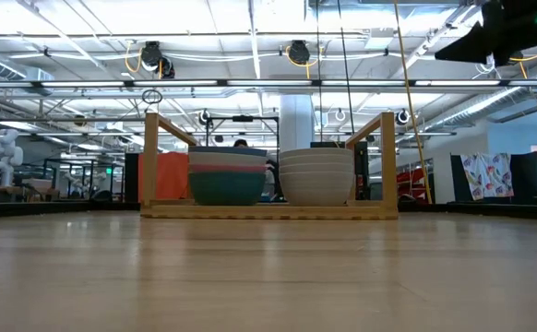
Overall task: Place and stack bowls onto a shelf
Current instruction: Return to Home Position
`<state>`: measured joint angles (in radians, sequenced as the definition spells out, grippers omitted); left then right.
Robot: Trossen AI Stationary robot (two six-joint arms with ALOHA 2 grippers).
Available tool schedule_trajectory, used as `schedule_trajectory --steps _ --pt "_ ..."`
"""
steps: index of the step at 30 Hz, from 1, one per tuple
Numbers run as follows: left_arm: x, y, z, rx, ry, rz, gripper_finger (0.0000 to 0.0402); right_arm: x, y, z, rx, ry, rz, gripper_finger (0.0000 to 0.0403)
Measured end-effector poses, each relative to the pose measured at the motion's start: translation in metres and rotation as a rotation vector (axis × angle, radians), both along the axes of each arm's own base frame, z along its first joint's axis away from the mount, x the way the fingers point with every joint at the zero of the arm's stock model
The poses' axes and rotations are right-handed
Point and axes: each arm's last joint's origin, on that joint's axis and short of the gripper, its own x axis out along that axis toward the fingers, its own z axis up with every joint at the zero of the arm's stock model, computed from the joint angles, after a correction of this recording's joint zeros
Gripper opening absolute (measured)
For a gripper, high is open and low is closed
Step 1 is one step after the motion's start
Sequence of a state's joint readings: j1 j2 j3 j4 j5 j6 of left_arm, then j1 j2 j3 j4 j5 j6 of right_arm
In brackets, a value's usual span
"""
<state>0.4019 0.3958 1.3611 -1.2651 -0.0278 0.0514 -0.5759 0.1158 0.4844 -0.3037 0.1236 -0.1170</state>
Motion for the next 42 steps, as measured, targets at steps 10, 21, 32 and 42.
schedule_trajectory --steps 10,21,32,42 --pt "0.003 0.0 -0.001 -0.004 -0.005 -0.031 0.0008 0.008 -0.005 -0.025 0.053 0.049 -0.003 0.0" --pt "0.003 0.0 -0.001 -0.005 -0.006 -0.031 0.0008 0.022 -0.014 -0.061 0.019 0.009 -0.002 0.0" --pt "0.004 0.001 0.002 0.028 -0.026 -0.037 0.0008 0.024 -0.016 -0.07 0.024 0.032 -0.005 0.0" --pt "0.004 0.001 0.002 0.028 -0.026 -0.037 0.0008 0.024 -0.015 -0.071 0.029 0.032 -0.003 0.0"
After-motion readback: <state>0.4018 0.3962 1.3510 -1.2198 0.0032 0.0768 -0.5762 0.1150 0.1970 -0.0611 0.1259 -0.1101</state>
